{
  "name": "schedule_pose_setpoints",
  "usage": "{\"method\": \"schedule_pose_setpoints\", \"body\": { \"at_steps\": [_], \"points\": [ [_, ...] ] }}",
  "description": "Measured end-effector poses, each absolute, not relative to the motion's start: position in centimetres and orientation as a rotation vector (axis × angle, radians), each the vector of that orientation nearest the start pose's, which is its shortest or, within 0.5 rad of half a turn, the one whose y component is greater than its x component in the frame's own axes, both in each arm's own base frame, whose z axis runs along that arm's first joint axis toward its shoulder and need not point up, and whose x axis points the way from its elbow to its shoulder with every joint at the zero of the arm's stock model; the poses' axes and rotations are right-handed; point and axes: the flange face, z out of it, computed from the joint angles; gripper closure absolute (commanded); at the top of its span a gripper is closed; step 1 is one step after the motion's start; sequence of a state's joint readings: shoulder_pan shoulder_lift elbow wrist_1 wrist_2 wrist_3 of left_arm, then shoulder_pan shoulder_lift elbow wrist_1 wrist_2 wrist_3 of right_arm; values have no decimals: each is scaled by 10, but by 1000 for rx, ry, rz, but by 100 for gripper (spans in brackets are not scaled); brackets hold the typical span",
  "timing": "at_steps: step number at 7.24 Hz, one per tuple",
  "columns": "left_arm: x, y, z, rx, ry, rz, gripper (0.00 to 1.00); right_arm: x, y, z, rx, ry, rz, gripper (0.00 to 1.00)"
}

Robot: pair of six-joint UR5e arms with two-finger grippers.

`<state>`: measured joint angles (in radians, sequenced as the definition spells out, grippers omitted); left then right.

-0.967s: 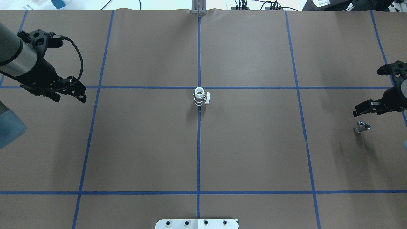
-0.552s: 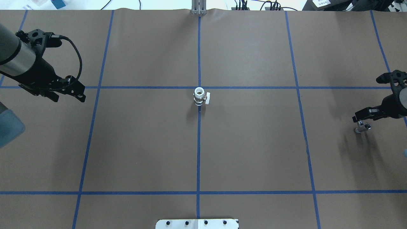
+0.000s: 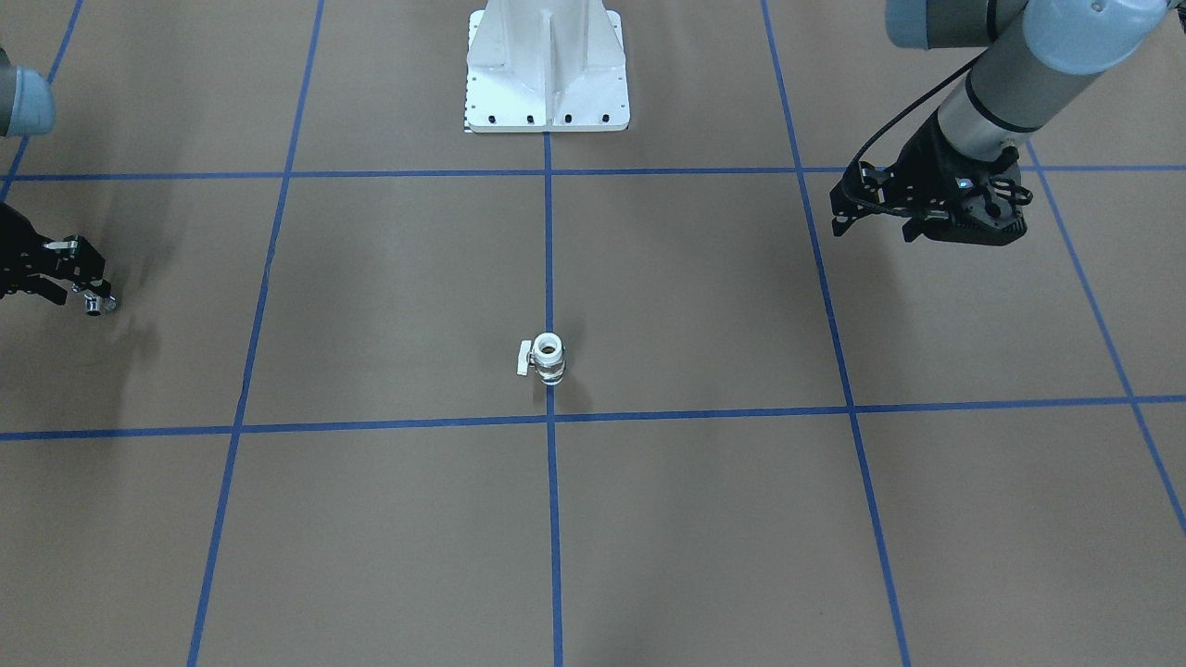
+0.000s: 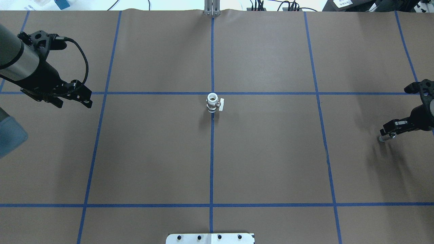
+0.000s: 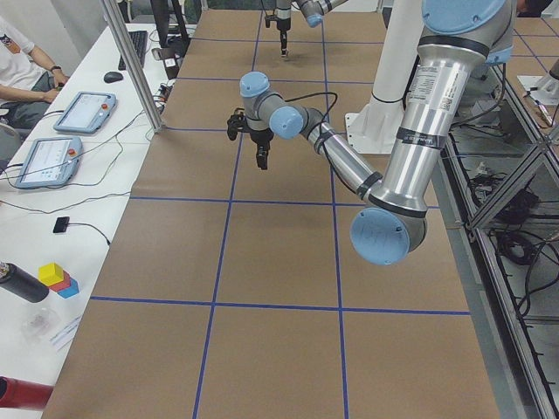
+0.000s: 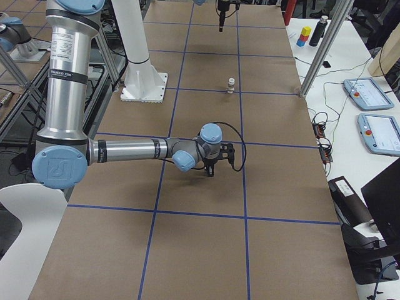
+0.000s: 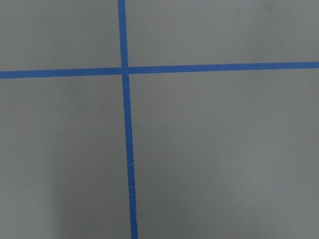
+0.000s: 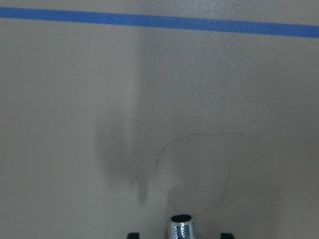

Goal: Assemble PPR valve and pipe with both arms
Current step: 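Lower the right gripper onto the chrome pipe fitting and grasp it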

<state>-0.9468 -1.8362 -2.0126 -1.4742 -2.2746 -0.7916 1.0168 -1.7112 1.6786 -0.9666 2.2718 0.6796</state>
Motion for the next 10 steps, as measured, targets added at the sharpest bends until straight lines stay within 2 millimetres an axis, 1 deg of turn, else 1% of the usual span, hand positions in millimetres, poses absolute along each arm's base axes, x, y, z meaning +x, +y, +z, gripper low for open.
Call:
{"method": "schedule_pose_setpoints", "body": {
  "at_steps": [2,3,5,7,8,9,10],
  "points": [
    [257,-474,323,2,895,57,8,-180,-422,609,45,-871,-82,42],
    [257,-474,323,2,894,56,8,-180,-421,610,43,-870,-81,52],
    [257,-474,323,2,894,55,8,-180,-421,610,41,-870,-81,100],
    [256,-474,322,3,896,54,6,-180,-421,608,44,-873,-81,100],
    [256,-474,321,4,896,54,6,-179,-421,600,54,-880,-83,100],
    [255,-474,321,4,897,53,5,-178,-421,583,68,-896,-80,100],
    [255,-473,322,4,897,53,5,-178,-426,558,75,-917,-58,100]
  ]
}}
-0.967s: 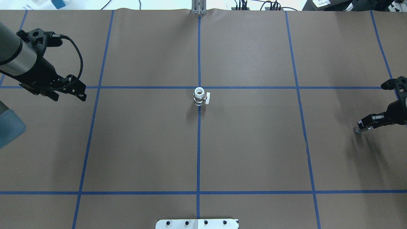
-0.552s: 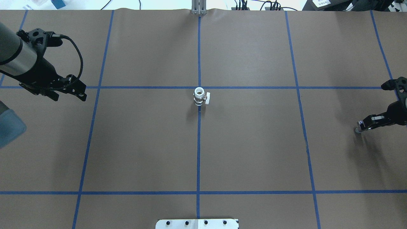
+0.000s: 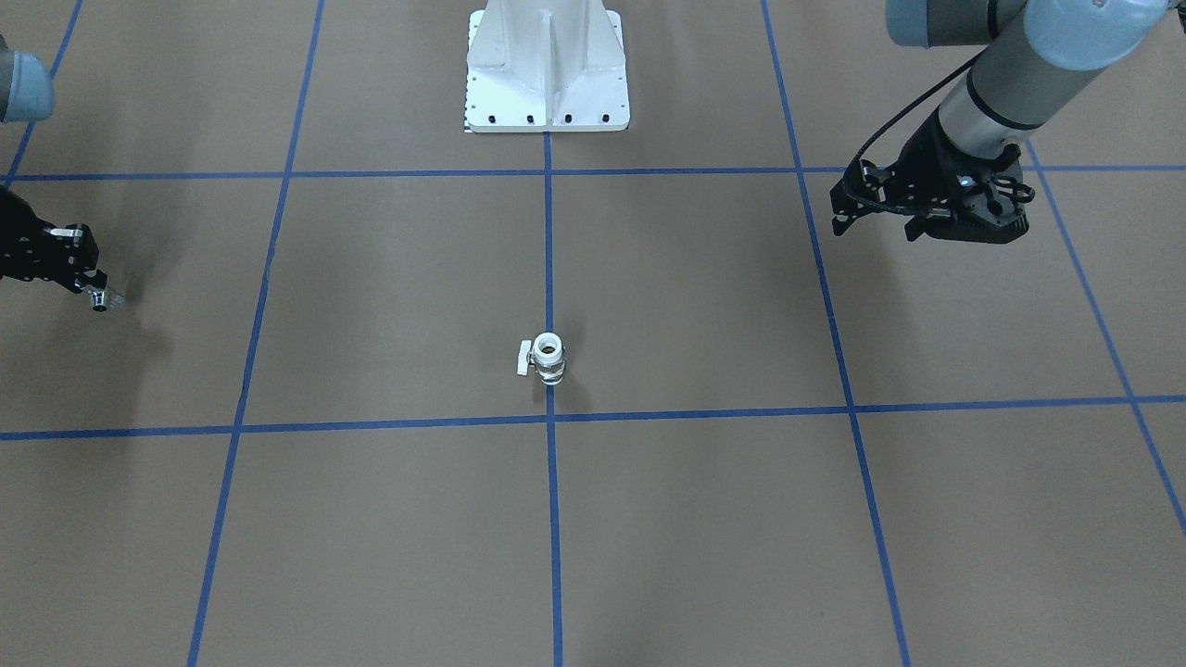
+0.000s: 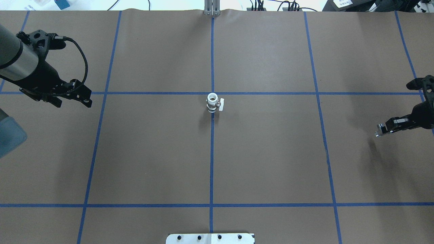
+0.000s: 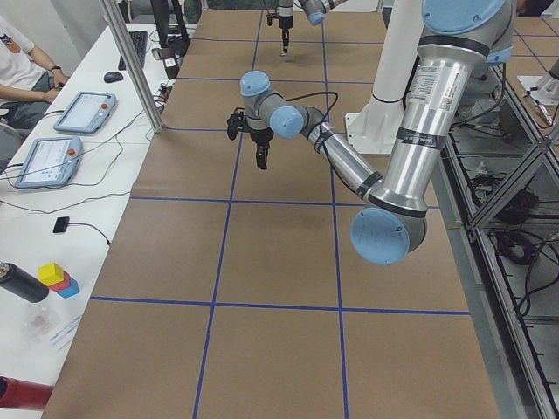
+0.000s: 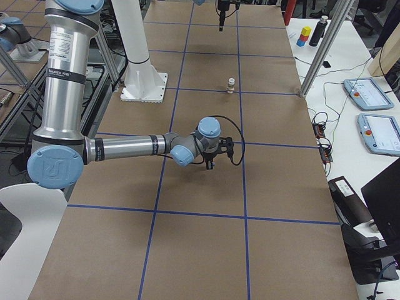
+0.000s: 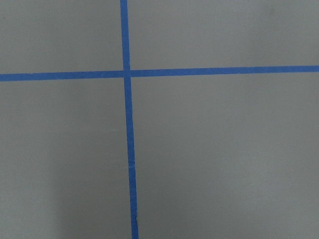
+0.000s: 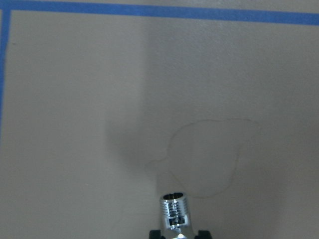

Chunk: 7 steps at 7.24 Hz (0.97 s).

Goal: Assemble PPR valve and pipe with both arms
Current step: 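Carry the chrome fitting with the right gripper above the white valve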

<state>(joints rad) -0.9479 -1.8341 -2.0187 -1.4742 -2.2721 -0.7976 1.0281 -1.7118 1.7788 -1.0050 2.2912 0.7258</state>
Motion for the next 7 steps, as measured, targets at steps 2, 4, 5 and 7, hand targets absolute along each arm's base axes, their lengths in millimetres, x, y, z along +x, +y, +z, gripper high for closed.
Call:
{"method": "schedule_pose_setpoints", "body": {
  "at_steps": [2,4,5,7],
  "points": [
    [253,-473,324,3,895,53,5,-199,-466,485,65,-950,33,100],
    [241,-470,343,0,878,55,5,-254,-528,367,24,-941,122,100],
    [231,-469,356,8,865,78,5,-293,-549,305,4,-915,176,100],
    [207,-469,386,33,835,143,5,-386,-568,211,-58,-899,311,100]
  ]
}}
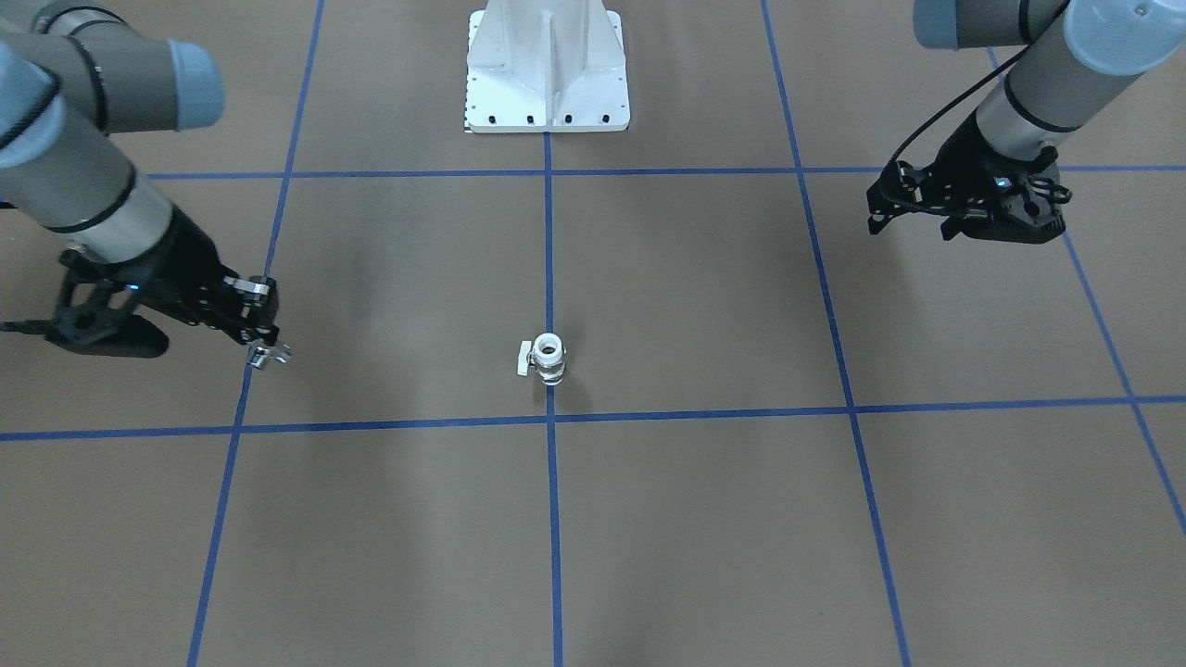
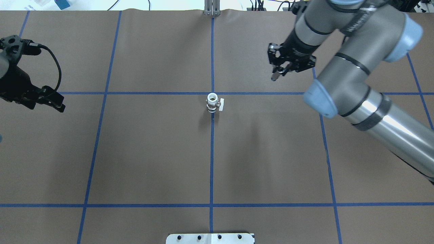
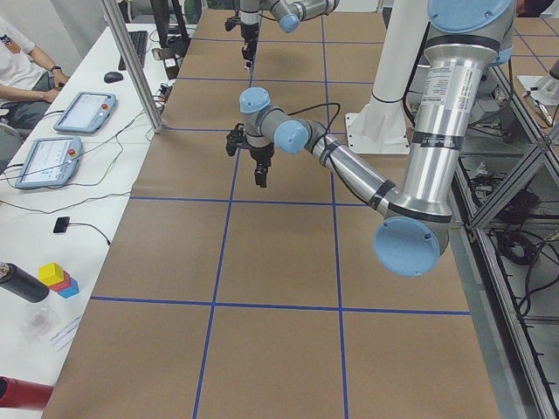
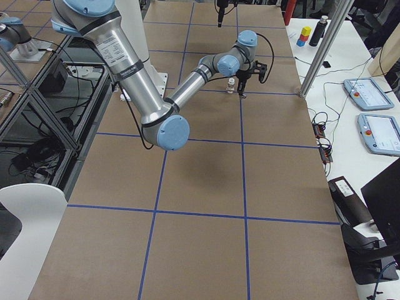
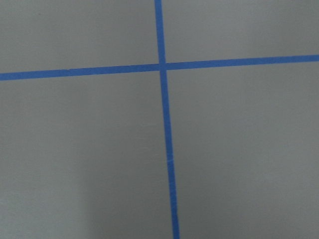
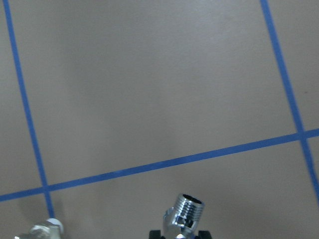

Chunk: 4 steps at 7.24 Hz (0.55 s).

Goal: Assemble PPR valve and pipe with both arms
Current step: 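Carry the chrome fitting with the right gripper above the white valve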

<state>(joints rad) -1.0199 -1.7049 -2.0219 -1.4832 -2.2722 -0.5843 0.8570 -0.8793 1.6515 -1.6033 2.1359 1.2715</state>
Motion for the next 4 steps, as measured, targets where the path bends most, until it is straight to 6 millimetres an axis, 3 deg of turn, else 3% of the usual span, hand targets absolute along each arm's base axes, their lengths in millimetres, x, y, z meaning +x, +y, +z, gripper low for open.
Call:
{"method": "schedule_pose_setpoints", "body": {
  "at_steps": [2,4],
  "points": [
    [187,-470,409,43,814,175,5,-462,-557,145,-111,-906,390,100],
    [184,-471,413,44,810,178,4,-498,-543,126,-118,-894,411,100]
  ]
}}
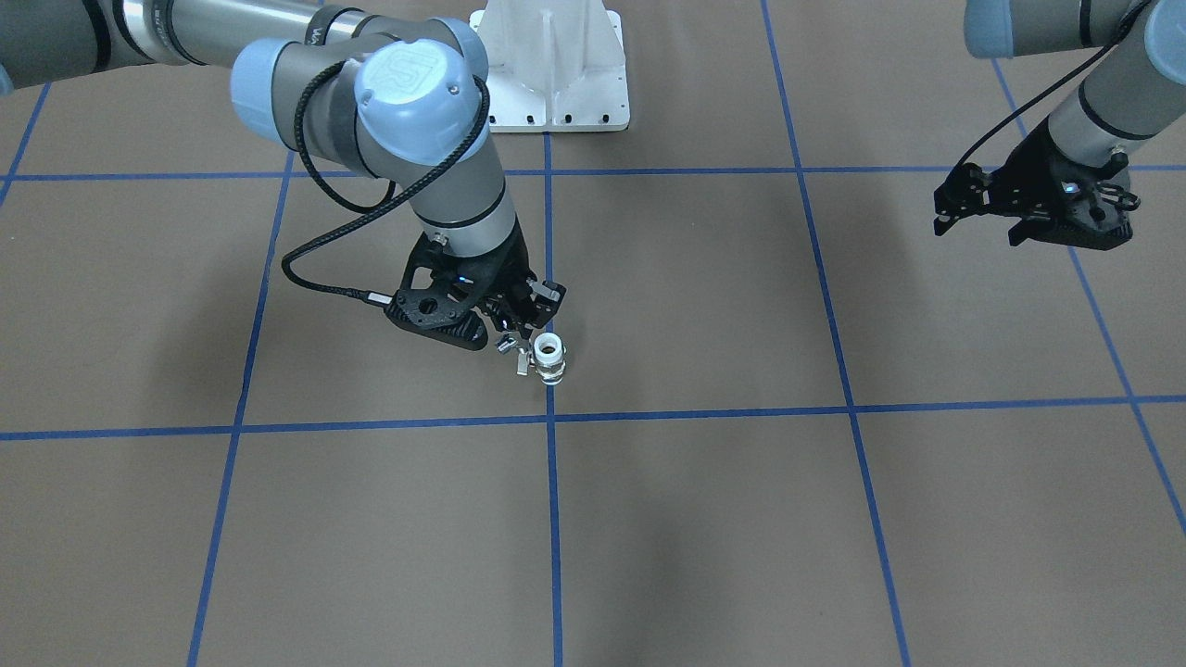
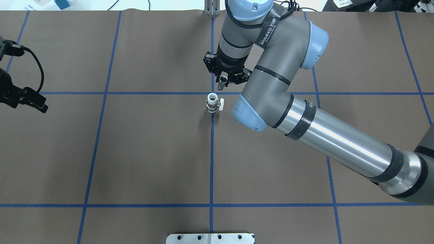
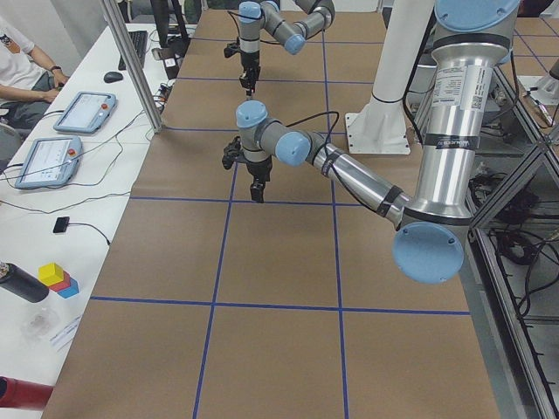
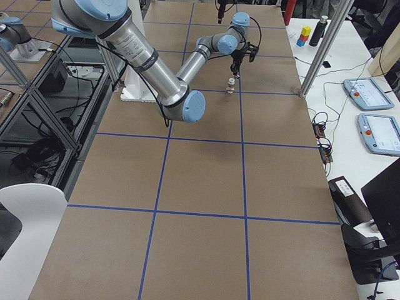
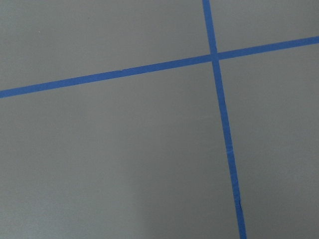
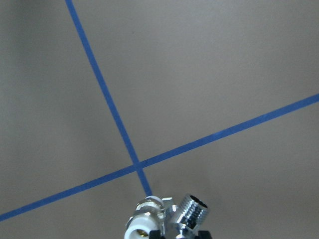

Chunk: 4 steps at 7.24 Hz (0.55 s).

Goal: Assemble PPR valve and pipe with both arms
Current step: 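Carry the chrome fitting with the right gripper above the white valve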

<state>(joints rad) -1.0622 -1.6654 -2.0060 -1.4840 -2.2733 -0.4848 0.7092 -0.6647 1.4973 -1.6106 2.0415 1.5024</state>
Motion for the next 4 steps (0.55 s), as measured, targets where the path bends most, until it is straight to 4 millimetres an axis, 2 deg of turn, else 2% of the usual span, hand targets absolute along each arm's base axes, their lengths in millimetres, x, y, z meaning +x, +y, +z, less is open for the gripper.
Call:
{"method": "schedule_pose_setpoints", "body": {
  "at_steps": [4],
  "points": [
    [185,-472,410,47,813,173,4,-519,-534,129,-122,-874,399,100]
  ]
}}
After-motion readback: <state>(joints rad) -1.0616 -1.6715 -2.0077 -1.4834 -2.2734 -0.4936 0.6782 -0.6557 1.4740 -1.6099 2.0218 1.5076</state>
